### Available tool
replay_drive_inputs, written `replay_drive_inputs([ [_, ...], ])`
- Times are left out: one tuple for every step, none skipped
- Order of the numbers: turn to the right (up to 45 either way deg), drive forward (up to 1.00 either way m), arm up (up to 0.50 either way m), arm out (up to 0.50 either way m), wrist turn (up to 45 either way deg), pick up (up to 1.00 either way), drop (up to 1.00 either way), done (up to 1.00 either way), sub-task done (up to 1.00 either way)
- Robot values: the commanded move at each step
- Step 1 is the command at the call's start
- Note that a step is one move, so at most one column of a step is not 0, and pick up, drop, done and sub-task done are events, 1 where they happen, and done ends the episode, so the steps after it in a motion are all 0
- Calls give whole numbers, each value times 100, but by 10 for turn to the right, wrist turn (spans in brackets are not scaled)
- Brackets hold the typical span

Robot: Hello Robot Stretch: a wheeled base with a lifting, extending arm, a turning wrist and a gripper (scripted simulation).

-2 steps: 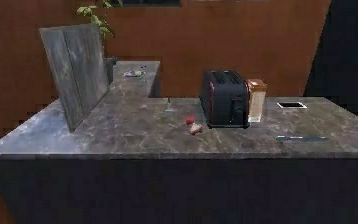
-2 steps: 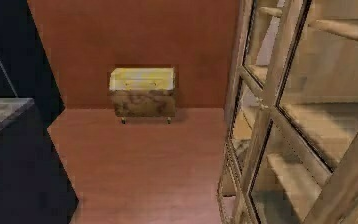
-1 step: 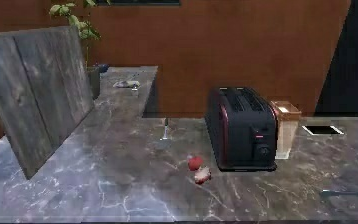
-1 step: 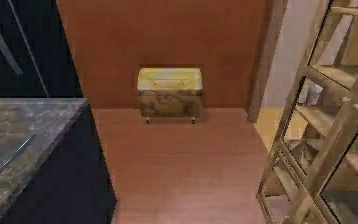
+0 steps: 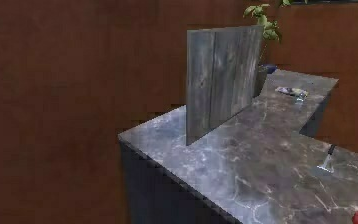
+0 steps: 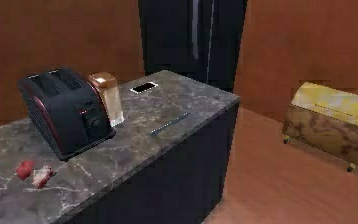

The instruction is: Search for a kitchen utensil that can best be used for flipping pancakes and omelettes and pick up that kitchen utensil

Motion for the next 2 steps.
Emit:
replay_drive_inputs([
  [-450,0,0,0,0,0,0,0,0],
  [-30,0,0,0,0,0,0,0,0],
])
